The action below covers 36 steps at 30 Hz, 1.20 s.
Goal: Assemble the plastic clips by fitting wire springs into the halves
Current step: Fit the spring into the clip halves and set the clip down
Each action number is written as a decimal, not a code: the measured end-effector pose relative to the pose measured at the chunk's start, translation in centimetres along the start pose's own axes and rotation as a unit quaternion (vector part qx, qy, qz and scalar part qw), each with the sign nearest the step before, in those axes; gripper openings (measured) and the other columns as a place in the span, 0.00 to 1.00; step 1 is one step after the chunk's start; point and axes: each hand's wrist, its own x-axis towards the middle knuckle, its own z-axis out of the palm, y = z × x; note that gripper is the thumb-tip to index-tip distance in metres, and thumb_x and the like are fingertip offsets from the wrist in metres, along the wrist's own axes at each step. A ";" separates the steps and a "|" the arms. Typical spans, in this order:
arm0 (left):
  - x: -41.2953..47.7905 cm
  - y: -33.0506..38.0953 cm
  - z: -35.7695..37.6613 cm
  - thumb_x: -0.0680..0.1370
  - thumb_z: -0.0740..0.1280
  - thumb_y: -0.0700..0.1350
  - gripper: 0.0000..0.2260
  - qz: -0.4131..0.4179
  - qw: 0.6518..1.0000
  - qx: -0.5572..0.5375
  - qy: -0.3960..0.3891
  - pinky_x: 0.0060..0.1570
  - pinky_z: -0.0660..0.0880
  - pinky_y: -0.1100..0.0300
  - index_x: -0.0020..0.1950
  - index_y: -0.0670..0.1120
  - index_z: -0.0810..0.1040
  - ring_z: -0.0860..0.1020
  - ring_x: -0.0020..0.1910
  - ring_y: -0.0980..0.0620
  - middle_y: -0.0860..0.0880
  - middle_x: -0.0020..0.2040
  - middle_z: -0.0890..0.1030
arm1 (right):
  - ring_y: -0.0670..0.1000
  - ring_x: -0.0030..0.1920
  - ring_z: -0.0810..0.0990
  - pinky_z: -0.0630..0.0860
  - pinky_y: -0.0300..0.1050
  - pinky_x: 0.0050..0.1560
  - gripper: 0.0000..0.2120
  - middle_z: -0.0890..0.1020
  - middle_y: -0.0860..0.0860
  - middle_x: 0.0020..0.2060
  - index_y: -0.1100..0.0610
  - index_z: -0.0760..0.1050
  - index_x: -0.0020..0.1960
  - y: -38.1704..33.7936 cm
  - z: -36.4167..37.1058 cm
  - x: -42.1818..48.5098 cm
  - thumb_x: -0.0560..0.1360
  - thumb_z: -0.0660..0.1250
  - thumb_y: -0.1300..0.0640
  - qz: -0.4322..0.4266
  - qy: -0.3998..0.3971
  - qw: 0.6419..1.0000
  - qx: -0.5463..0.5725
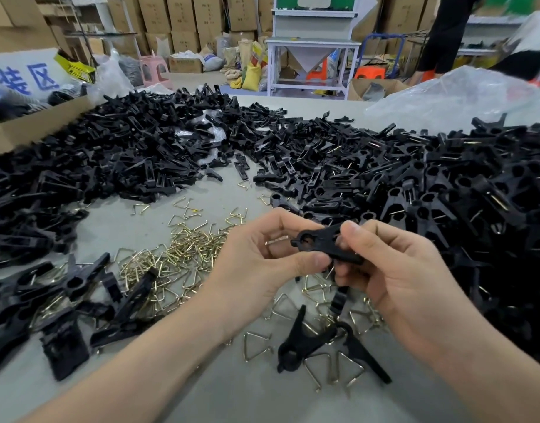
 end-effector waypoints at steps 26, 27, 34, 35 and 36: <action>-0.4 -0.2 0.1 0.66 0.75 0.49 0.16 0.237 0.910 0.340 0.034 0.52 0.73 0.60 0.53 0.55 0.80 0.77 0.50 0.54 0.56 0.48 0.79 | 0.52 0.44 0.80 0.79 0.43 0.46 0.20 0.82 0.59 0.41 0.64 0.83 0.45 0.2 1.2 -0.4 0.63 0.70 0.48 0.047 -0.103 0.992 0.057; -0.4 -0.2 0.1 0.66 0.75 0.49 0.17 0.240 0.907 0.345 0.030 0.52 0.73 0.60 0.54 0.54 0.80 0.77 0.50 0.55 0.56 0.49 0.79 | 0.52 0.43 0.81 0.80 0.43 0.46 0.18 0.82 0.59 0.41 0.62 0.84 0.44 0.1 1.2 -0.5 0.62 0.70 0.49 0.044 -0.104 0.992 0.054; -0.4 -0.5 -0.1 0.67 0.75 0.46 0.18 0.251 0.899 0.357 0.023 0.53 0.74 0.56 0.56 0.52 0.80 0.78 0.51 0.52 0.53 0.50 0.79 | 0.50 0.41 0.82 0.80 0.41 0.44 0.15 0.82 0.59 0.39 0.61 0.84 0.42 0.3 1.1 -0.5 0.61 0.72 0.52 0.030 -0.099 0.994 0.043; -0.3 -0.6 -0.2 0.67 0.76 0.46 0.18 0.257 0.898 0.356 0.021 0.52 0.75 0.57 0.55 0.52 0.80 0.78 0.51 0.52 0.53 0.49 0.79 | 0.50 0.41 0.82 0.80 0.41 0.44 0.15 0.83 0.58 0.38 0.60 0.84 0.42 0.4 1.1 -0.4 0.60 0.72 0.51 0.027 -0.097 0.994 0.039; -0.3 -0.6 -0.2 0.67 0.76 0.48 0.17 0.261 0.897 0.356 0.018 0.52 0.75 0.57 0.55 0.52 0.80 0.78 0.50 0.52 0.53 0.49 0.79 | 0.50 0.41 0.82 0.80 0.40 0.43 0.16 0.83 0.58 0.38 0.60 0.84 0.42 0.4 1.1 -0.3 0.60 0.72 0.51 0.025 -0.096 0.994 0.034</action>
